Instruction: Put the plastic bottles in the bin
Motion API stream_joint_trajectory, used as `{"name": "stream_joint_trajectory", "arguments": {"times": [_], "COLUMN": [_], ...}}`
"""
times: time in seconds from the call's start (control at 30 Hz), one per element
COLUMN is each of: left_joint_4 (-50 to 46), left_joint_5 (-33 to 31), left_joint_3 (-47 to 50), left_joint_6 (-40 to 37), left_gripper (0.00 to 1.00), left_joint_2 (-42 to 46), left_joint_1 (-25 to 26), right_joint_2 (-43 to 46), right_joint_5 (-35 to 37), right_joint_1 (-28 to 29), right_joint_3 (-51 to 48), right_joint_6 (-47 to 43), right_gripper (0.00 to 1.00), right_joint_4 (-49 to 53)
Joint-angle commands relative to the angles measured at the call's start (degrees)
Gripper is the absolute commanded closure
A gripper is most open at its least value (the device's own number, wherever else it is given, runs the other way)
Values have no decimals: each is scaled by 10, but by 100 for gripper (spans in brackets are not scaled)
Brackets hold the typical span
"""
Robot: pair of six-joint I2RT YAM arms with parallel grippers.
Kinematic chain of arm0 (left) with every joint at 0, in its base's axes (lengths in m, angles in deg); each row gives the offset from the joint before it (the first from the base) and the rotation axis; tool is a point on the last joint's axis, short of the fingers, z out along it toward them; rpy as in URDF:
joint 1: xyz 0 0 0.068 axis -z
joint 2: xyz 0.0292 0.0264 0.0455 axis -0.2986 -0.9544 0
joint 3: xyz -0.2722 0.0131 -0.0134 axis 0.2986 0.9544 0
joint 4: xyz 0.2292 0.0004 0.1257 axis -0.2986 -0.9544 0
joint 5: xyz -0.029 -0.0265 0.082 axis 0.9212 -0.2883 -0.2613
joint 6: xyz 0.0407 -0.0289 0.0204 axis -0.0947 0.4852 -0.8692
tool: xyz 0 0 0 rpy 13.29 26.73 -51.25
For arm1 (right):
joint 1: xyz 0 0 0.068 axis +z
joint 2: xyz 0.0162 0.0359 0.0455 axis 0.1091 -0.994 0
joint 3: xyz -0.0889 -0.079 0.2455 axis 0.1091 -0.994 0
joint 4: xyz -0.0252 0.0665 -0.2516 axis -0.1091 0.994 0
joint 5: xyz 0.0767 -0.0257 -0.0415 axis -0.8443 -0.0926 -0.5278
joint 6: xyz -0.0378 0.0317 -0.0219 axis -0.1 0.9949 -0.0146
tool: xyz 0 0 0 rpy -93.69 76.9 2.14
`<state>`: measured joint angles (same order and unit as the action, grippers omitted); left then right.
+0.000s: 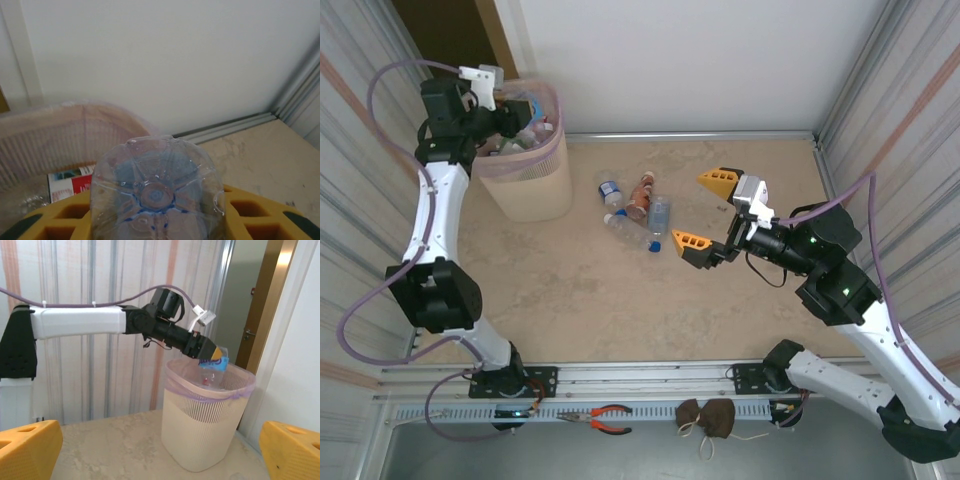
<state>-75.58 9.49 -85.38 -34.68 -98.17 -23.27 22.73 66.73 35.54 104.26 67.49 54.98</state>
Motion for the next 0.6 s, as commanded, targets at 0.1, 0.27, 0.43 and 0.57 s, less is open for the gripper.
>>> {"name": "stream_joint_trajectory", "arguments": {"times": [0.1, 0.27, 0.43, 0.57], "left_joint_4": [-13, -22, -17, -12], "left_joint_5": [59, 65, 68, 84], "left_joint_3": [41, 67, 91, 97], "left_joint_6": [-46, -52, -58, -52], "left_gripper": [82, 76, 71, 65], "left_joint_2": [-19, -39, -53, -56], "left_joint_1": [-9, -14, -18, -21], "right_joint_2": [-4, -6, -6, -8], "right_joint_5": [1, 4, 3, 3], "right_joint_1": [7, 9, 9, 9], "right_joint_3": [21, 21, 22, 25], "right_joint_6": [-14, -15, -19, -19], "right_gripper": [1, 1, 1, 1], "right_joint_4": [-8, -8, -9, -8]}}
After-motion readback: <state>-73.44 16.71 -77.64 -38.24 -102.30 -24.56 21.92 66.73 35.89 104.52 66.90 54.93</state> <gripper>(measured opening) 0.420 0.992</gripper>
